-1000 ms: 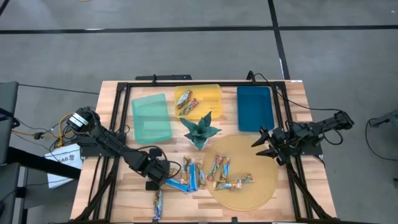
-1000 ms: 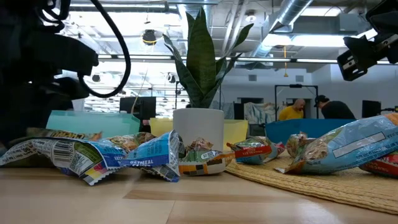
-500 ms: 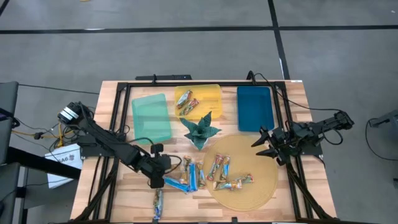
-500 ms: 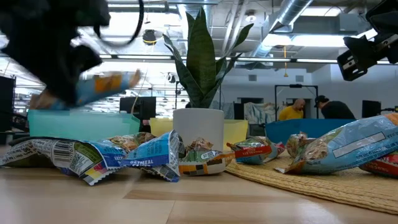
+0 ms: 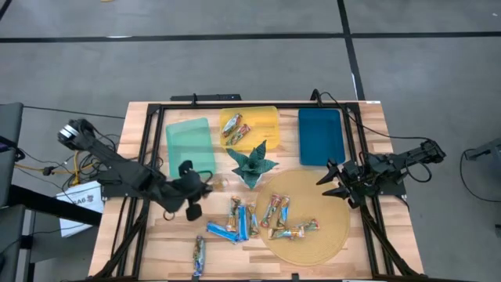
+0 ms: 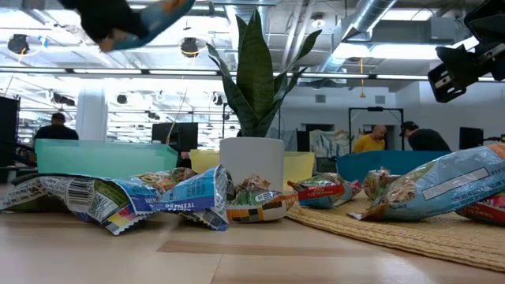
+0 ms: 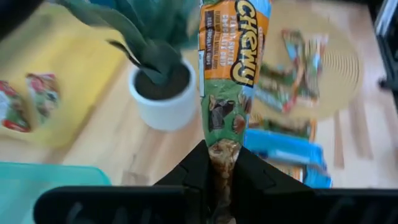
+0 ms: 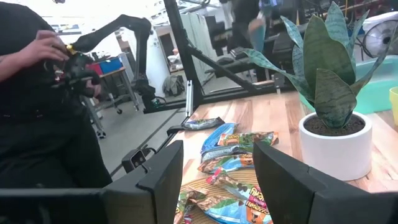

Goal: Pick and place Granola Bars by type
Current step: Put the orange granola bar into the green bin

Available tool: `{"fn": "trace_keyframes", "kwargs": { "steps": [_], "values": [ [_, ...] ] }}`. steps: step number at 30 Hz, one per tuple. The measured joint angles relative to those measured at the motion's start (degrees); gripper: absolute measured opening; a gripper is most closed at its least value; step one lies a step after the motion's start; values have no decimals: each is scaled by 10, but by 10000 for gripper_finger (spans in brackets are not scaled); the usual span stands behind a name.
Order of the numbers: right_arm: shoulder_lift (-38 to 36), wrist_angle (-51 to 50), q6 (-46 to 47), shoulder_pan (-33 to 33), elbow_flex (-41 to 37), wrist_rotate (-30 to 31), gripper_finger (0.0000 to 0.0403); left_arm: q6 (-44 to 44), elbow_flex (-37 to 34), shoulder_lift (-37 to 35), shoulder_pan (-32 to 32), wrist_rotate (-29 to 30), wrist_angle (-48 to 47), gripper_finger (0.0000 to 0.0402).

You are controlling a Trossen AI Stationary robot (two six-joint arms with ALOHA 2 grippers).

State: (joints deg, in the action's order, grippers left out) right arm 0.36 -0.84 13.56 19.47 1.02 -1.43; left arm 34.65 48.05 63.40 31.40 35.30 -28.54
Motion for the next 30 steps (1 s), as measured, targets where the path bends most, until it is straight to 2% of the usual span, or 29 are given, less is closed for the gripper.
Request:
{"fn": "trace_keyframes", "kwargs": {
  "steps": [7, 15, 23, 30],
  "values": [
    [0, 0, 0, 0, 0, 0, 189, 25, 0, -43, 0, 32, -26, 26],
    [0, 0, 0, 0, 0, 0, 189, 71, 0, -71, -37, 42, -141, 30],
    [0, 0, 0, 0, 0, 0, 189, 58, 0, -105, -151, 42, -209, 27],
    [0, 0, 0, 0, 0, 0, 188, -37, 0, -97, -295, 19, -238, 29]
  ]
}}
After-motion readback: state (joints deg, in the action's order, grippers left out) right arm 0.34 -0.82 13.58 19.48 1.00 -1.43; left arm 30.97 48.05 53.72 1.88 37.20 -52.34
